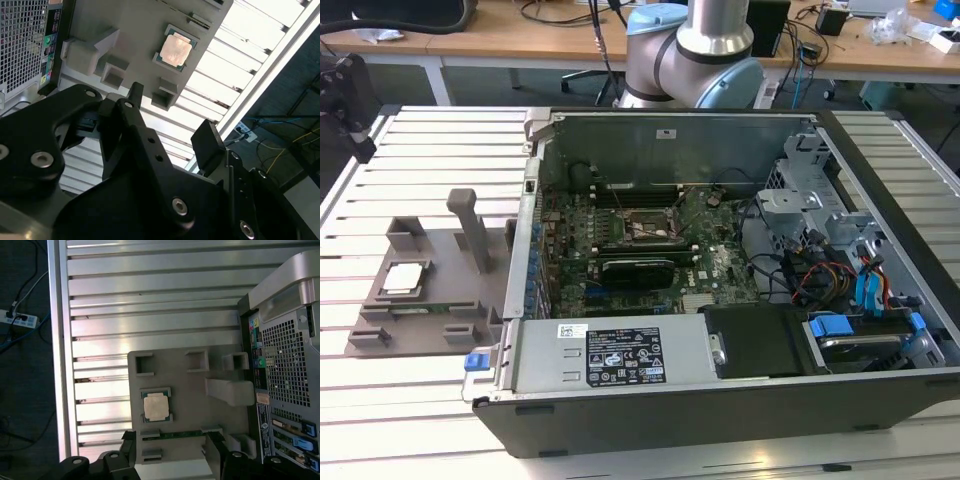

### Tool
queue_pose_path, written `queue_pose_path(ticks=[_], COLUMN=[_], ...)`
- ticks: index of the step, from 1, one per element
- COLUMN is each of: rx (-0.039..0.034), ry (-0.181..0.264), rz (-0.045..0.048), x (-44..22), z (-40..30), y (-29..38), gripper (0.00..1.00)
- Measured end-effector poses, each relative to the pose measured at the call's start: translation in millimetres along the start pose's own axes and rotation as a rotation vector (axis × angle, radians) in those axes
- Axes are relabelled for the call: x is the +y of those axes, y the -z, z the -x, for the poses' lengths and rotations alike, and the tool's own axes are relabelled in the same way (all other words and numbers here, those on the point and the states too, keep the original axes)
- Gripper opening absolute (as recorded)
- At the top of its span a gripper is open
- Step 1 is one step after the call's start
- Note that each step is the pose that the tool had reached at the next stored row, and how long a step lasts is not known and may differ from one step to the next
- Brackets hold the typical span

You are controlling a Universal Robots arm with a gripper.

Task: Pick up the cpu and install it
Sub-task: 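Pick up the cpu and move it towards the insertion slot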

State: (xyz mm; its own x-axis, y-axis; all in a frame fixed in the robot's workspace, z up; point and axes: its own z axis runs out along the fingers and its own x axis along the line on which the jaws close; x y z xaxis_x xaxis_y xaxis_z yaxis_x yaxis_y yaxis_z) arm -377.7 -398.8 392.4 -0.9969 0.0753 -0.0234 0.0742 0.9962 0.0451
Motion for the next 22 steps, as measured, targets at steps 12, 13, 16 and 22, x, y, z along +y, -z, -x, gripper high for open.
queue_pose_path(ticks=[12,13,16,22], rx=[-0.0001,-0.0001,0.0000,-0.0005], ry=[0.000,0.000,0.000,0.019], rz=[-0.0003,-0.0004,-0.0004,-0.0197], x=[-0.3,-0.4,-0.7,-1.4], z=[-0.3,-0.3,-0.4,-0.8], y=[-7.0,-9.8,-15.2,-31.7], gripper=[0.66,0.66,0.66,0.66])
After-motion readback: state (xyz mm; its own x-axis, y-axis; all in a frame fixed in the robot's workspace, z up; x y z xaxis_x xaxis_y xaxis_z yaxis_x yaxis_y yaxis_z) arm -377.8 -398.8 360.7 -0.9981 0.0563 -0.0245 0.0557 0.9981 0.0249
